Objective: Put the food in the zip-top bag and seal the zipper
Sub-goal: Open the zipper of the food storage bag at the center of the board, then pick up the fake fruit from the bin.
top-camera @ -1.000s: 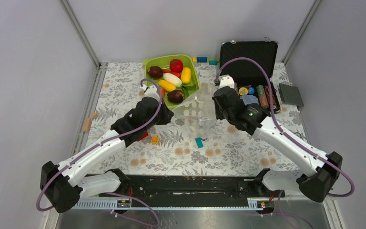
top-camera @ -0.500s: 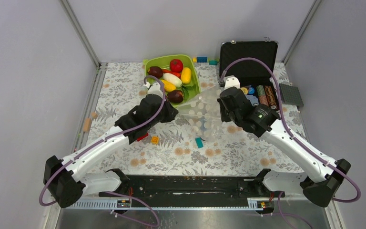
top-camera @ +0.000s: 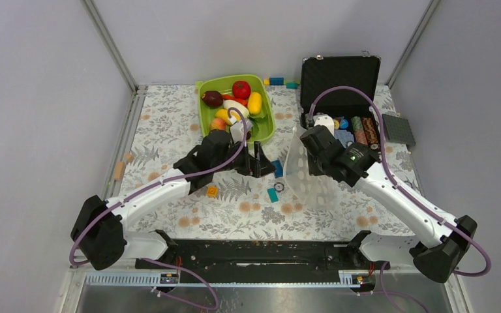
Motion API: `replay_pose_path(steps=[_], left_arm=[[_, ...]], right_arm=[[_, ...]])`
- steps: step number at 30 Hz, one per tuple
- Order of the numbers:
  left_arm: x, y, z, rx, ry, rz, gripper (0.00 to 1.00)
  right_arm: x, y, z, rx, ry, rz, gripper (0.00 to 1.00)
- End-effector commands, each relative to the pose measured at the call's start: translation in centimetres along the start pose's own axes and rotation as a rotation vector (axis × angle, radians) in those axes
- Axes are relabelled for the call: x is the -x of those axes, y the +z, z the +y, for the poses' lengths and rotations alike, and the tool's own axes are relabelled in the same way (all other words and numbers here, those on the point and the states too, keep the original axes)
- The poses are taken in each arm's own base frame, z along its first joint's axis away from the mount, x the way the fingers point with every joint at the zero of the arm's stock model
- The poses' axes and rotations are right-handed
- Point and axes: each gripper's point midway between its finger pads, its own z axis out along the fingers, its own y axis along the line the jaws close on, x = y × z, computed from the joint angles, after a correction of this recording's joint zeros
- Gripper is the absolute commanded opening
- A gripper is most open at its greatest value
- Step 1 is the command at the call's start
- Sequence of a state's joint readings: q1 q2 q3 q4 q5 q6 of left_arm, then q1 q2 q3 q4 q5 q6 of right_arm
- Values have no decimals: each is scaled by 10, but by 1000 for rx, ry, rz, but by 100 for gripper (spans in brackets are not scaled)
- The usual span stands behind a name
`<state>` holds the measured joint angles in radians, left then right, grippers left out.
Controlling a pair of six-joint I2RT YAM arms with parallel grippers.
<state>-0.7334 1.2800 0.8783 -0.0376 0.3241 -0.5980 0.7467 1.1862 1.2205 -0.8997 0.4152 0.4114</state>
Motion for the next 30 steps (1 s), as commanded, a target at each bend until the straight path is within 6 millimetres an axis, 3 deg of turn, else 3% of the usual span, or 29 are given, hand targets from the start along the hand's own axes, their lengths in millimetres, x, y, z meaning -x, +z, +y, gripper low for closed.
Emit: replay_pose_path(steps=[1,2,5,8,14,17,22,25,30], left_arm=[[20,-9,-44,-206,74,-63,92],[22,-11,-47,-218,76,-70,98],[29,-15,-59,-263,87,-81,99],[38,-14,-51,-194,88,-107,99],[77,-19,35,302,50,-203,99],[96,-19,75,455,35,-228,99],[124,0,134,534,-6,-173,99],[128,23,154,467,98,-63,99],[133,40,191,440,285,25,99]], right_arm=[[7,7,-15,-112,81,-47,0],[7,9,-16,-124,87,-50,0],[6,16,-12,-123,68,-37,0],[5,23,-11,-142,58,-21,0],[9,32,-19,-218,45,-33,0],[10,35,-25,-260,39,-44,0],[8,40,-25,-278,32,-42,0],[7,42,-26,-285,28,-39,0],[2,44,-26,-277,21,-31,0]])
